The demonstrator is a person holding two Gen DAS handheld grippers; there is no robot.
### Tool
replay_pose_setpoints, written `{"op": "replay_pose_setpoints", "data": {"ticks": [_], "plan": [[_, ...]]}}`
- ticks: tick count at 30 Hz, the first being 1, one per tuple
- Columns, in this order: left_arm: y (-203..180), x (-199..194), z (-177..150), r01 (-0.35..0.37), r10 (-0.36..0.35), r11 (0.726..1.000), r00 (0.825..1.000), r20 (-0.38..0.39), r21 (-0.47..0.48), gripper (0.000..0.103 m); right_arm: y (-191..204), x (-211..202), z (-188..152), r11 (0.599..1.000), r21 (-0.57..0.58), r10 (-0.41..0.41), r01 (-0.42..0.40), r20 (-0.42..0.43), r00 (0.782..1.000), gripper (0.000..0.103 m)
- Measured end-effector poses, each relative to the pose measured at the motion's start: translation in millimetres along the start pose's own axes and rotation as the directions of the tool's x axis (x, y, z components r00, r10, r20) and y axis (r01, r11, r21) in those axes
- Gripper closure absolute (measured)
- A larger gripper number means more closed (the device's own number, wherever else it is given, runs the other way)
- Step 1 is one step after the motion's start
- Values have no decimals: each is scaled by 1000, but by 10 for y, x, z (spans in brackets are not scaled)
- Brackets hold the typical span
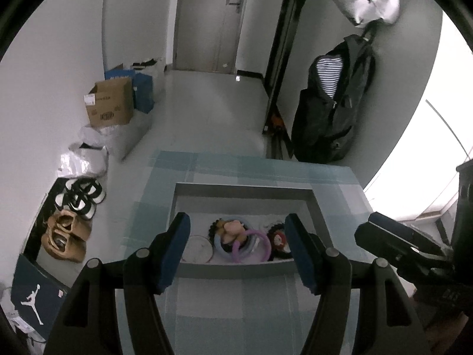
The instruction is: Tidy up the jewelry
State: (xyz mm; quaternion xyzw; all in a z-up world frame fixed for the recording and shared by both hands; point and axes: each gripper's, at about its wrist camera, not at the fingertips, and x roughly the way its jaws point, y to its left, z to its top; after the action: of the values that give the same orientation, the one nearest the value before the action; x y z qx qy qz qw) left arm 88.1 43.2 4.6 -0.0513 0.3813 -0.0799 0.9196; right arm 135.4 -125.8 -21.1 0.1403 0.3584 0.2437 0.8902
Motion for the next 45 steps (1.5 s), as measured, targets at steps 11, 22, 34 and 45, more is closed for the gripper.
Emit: {"op": "replay_pose_setpoints", "data": {"ticks": [11, 22, 34, 45], "plan": [[-67, -191, -218, -48, 48, 998, 999, 15, 32, 41, 45, -238, -176, 999, -14, -34, 34, 3, 999, 8], [-74, -300, -231, -45, 44, 999, 998, 51, 11, 41, 97, -385, -247, 999, -27, -38, 38, 17, 999, 8], [-134, -295, -280, -62, 61, 998, 997, 37, 31, 41, 107, -423, -262, 998, -32, -47, 47, 23, 999, 7], [-110, -259, -267, -61, 61, 998, 998, 27, 22, 41, 101, -417, -273, 998, -31, -58, 58, 18, 998, 7]]}}
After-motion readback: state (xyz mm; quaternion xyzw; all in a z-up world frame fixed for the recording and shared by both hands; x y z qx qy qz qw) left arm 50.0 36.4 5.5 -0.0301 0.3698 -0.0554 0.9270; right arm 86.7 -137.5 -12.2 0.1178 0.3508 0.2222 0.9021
